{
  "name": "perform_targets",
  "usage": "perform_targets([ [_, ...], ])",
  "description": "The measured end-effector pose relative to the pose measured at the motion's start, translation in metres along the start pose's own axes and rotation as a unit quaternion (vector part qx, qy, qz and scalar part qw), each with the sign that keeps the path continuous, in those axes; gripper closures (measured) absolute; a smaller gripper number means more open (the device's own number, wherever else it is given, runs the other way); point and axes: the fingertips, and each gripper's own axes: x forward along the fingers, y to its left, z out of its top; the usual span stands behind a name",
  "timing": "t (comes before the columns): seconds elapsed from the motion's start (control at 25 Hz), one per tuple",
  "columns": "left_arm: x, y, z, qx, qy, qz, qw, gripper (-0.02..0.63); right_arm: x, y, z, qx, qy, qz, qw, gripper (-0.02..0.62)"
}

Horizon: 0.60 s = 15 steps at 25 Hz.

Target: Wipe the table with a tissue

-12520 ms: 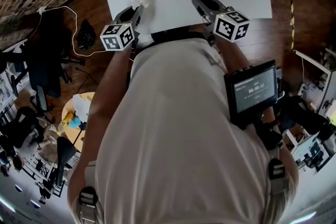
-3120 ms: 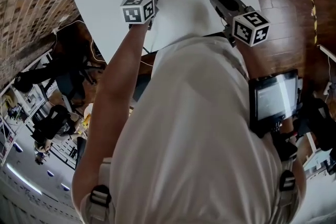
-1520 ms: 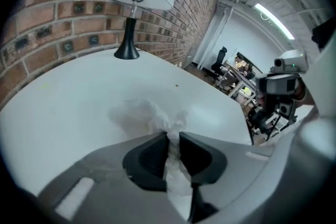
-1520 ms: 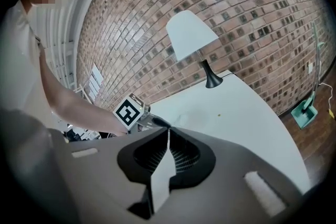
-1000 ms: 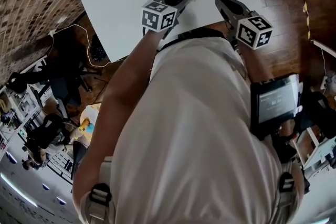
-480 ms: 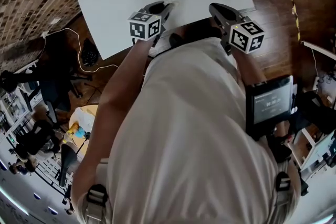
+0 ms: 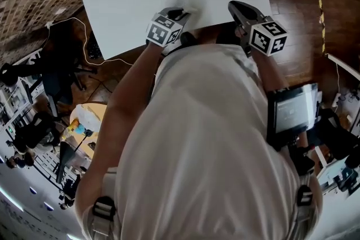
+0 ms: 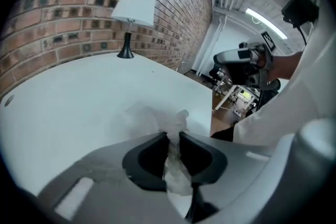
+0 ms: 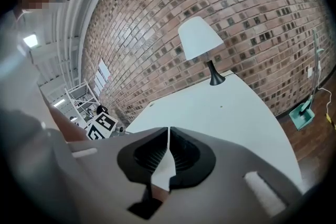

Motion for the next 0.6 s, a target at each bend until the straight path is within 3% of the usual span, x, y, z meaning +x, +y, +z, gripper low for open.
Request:
perform_targets([
  [0.12,0.027,-0.012,0.002,0.006,0.053,0.003,0.9985,0.543,0.001,-0.024,0.014,0.000,0.015,0.014,1.000,0.578],
  [0.28,0.038,-0.022,0.003,-0.060,0.087,-0.035,0.9938,0.546,0.001,-0.044,0.017,0.010,0.034,0.034,0.999,0.578],
  [0.4,0.038,-0.017,0.012,-0.065,0.114,-0.053,0.9900,0.546,0.008,-0.059,0.027,0.016,0.041,0.045,0.998,0.578],
  [0.48,0.043,-0.006,0.020,-0.075,0.118,-0.049,0.9890,0.546,0.011,-0.069,0.036,0.024,0.038,0.050,0.998,0.578],
  [0.6,0.049,0.028,0.043,-0.122,0.098,-0.035,0.9871,0.546,0.014,-0.078,0.046,0.032,0.030,0.051,0.998,0.578],
])
